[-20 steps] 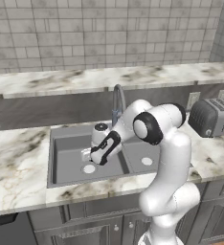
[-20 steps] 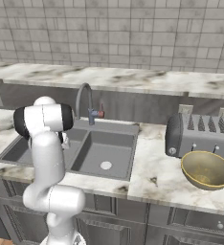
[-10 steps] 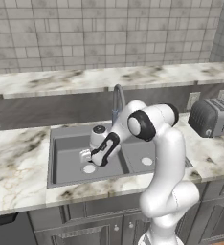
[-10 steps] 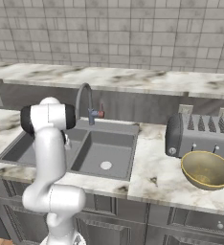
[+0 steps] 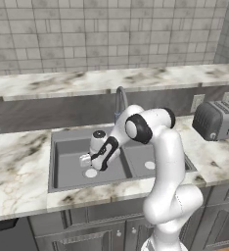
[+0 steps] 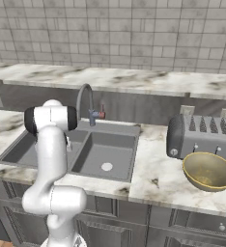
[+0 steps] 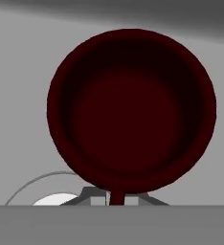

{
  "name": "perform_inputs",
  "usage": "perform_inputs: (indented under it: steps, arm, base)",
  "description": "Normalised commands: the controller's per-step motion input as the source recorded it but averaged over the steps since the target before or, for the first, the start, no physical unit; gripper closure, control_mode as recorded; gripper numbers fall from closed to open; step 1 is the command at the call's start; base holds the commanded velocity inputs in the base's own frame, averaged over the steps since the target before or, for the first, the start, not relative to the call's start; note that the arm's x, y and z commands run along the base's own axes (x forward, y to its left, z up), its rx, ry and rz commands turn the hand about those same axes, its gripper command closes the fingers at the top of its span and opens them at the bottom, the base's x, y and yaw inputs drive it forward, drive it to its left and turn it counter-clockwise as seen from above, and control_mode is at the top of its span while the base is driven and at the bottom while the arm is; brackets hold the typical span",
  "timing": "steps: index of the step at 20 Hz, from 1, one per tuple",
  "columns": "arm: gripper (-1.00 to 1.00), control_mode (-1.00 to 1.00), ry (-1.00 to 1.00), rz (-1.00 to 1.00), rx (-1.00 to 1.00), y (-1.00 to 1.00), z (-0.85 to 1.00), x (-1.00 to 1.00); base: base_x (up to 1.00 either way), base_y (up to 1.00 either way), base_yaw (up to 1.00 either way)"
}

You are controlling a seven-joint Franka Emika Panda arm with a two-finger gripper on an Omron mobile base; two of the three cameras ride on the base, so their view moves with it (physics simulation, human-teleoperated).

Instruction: Pick the mug and place it in the sink. Pick the bowl and place it in the open cabinet and then close the cabinet.

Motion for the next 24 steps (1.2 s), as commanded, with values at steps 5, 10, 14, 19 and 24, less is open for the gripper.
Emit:
perform_inputs:
  steps: [5,10,14,19,24]
  arm:
    - [-1.0,-1.0,0.01,0.0,0.02,0.12,-0.18,0.41]
    - [-1.0,-1.0,-0.02,0.0,0.0,0.02,0.15,0.06]
    - [-1.0,-1.0,0.0,0.0,0.0,0.0,0.33,-0.06]
    - [-1.0,-1.0,0.01,-0.03,0.0,0.0,0.69,-0.27]
    - [-1.0,-1.0,0.0,-0.08,0.0,-0.13,1.0,-0.63]
  base:
    - [0.0,0.0,0.0]
    - [0.0,0.0,0.0]
    - [0.0,0.0,0.0]
    - [0.0,0.0,0.0]
    - [0.0,0.0,0.0]
